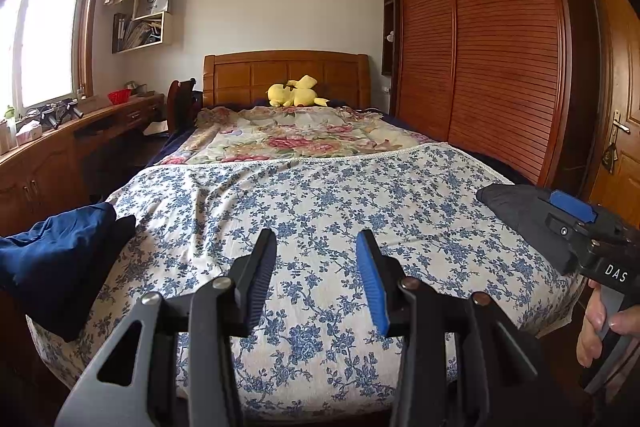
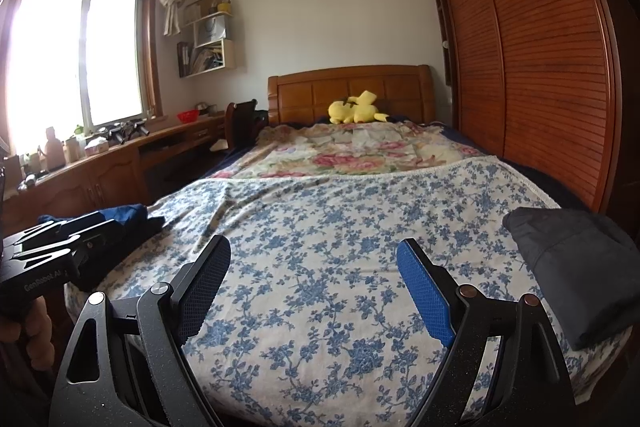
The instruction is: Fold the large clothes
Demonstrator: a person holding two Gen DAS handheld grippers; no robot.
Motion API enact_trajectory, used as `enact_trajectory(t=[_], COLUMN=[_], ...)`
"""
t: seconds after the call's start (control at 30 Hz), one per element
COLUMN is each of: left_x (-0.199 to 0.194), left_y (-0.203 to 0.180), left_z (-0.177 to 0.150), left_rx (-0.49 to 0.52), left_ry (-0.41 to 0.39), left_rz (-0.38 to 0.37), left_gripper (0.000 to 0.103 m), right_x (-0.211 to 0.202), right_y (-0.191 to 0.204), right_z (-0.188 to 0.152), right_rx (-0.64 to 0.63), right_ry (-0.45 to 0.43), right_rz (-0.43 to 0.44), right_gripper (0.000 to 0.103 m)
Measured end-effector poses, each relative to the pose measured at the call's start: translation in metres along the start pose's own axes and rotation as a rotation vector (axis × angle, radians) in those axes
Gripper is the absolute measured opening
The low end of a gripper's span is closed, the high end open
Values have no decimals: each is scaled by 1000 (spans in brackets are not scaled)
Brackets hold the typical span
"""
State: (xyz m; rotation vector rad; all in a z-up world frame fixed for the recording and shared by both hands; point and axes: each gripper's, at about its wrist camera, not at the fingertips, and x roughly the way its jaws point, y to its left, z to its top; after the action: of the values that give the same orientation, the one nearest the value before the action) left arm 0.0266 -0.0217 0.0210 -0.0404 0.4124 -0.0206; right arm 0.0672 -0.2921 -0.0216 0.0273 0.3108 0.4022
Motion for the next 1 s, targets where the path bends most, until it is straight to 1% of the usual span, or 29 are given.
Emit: enact_trajectory(t=[1.0], left_x=[-7], left_y=[-3], left_z=[2], left_rx=[3], left_ry=[-15], left_rz=[9], left_gripper=[41], right_x=[-2], right_y=[2], right_z=[-4], right_rx=[-1], right_ry=[-3], right_rz=[4], right_gripper=[87])
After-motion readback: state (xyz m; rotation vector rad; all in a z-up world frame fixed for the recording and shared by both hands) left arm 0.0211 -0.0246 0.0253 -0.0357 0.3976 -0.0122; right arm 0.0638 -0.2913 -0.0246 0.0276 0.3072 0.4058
